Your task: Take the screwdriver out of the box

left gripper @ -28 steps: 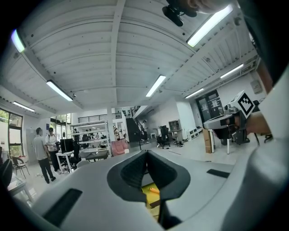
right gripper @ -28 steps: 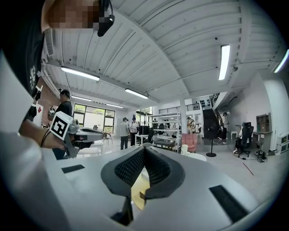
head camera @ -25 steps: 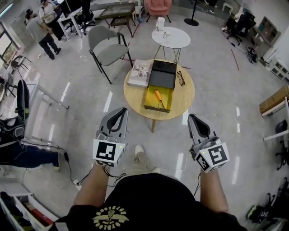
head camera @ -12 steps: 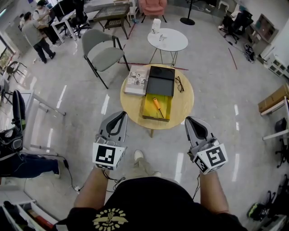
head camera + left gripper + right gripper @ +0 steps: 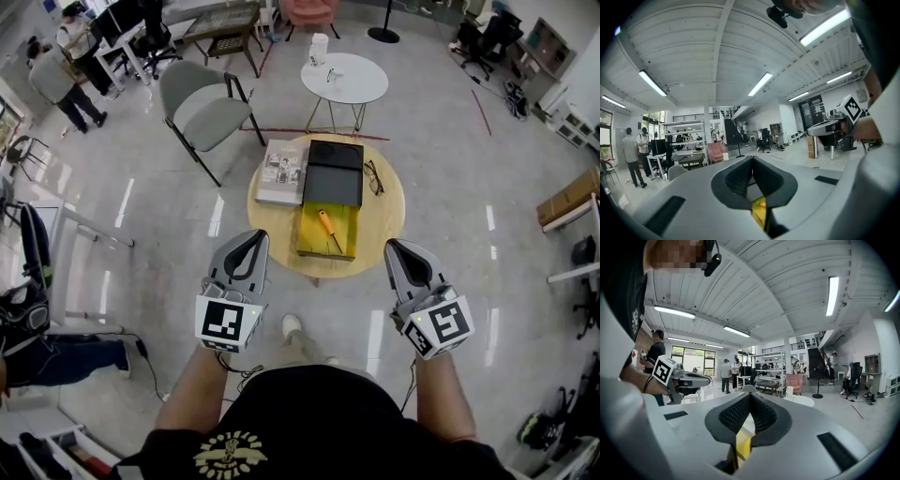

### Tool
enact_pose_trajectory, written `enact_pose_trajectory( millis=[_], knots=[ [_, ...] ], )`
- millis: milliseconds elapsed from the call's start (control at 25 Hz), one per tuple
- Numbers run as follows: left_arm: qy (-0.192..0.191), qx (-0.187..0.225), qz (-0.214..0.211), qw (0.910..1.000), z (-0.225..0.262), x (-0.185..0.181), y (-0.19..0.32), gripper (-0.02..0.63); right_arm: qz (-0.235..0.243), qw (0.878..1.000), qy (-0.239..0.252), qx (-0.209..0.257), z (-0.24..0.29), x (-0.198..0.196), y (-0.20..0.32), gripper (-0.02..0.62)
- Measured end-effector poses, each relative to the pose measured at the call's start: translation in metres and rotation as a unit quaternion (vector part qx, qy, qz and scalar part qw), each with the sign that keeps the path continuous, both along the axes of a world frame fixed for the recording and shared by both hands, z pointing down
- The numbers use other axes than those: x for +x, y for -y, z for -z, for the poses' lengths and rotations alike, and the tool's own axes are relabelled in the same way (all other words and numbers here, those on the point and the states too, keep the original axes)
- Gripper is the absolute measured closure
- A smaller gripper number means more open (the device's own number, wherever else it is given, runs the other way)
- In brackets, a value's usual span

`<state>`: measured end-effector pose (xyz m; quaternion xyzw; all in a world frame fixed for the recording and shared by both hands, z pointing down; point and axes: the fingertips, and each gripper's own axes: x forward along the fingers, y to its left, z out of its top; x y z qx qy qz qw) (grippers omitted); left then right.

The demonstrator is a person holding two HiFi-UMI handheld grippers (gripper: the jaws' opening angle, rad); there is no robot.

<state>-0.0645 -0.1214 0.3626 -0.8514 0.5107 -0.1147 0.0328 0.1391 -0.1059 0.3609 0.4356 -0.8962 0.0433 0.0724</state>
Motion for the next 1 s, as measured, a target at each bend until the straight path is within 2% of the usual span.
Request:
enact_pose_trajectory(
  millis=[320, 680, 1000],
  knots=[
    [-0.002, 0.004, -0.027, 0.9996, 0.003, -0.001, 0.031, 0.589, -0.02, 1.0, -0.002, 0.004, 0.004, -0.007, 0.025, 0.58],
    [-0.011, 0.011, -0.046, 0.9988, 0.01, -0.027, 0.069, 0.589, -0.036, 0.999, -0.006, 0.018, 0.018, -0.035, 0.059, 0.581],
    [-0.014, 0.013, -0.072, 0.9972, 0.001, -0.049, 0.098, 0.589, -0.047, 0.999, -0.016, 0.01, 0.012, -0.063, 0.085, 0.58]
  ],
)
